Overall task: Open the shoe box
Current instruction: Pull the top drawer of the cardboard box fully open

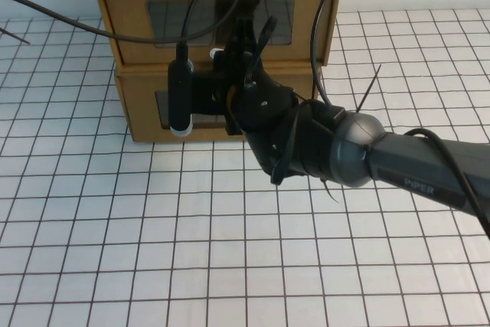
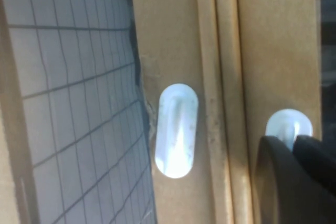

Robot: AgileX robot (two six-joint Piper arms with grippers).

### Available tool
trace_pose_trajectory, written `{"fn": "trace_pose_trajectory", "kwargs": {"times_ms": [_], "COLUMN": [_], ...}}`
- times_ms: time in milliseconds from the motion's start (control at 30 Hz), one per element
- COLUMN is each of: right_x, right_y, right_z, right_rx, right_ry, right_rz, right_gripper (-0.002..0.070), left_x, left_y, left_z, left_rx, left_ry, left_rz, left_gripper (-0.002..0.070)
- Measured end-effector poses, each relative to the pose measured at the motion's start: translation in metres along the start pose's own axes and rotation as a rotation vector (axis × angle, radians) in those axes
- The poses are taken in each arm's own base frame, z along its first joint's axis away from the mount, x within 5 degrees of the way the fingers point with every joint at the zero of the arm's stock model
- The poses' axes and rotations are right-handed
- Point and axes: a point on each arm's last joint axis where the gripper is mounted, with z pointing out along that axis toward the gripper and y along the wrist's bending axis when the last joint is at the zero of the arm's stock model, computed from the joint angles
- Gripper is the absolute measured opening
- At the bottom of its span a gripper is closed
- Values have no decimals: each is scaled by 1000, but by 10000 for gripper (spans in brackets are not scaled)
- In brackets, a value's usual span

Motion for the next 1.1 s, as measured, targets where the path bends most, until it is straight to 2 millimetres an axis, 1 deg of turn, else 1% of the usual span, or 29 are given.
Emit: {"fn": "trace_pose_trajectory", "kwargs": {"times_ms": [200, 333, 433, 533, 700, 767, 833, 933, 1033, 1100], "right_x": [-2, -1, 2, 6, 0, -1, 0, 4, 9, 10], "right_y": [5, 7, 9, 20, 28, 28, 26, 17, 7, 2], "right_z": [-2, -14, -29, -46, -82, -88, -88, -80, -69, -63], "right_rx": [13, 10, -6, -49, -87, -89, -86, -70, -55, -49], "right_ry": [27, 36, 48, 58, 15, 2, 4, 15, 20, 12], "right_rz": [-53, -84, -78, -63, -55, -46, -26, 20, 57, 75], "right_gripper": [13, 12, -1, -8, -10, -10, -10, 1, 62, 132], "left_x": [0, 1, 1, 1, 1, 1, 1, 1, 1, 1], "left_y": [0, -2, -3, -3, -3, -3, -3, -3, -3, -3], "left_z": [0, 0, 0, 0, 0, 0, 0, 0, 0, 0], "left_rx": [4, 20, 29, 29, 29, 29, 29, 29, 29, 29], "left_ry": [2, 12, 12, 12, 12, 12, 12, 12, 11, 11], "left_rz": [-1, -7, -12, -17, -19, -20, -21, -23, -23, -23], "left_gripper": [-2, -2, -2, -2, -2, -2, -2, -2, -2, -2]}}
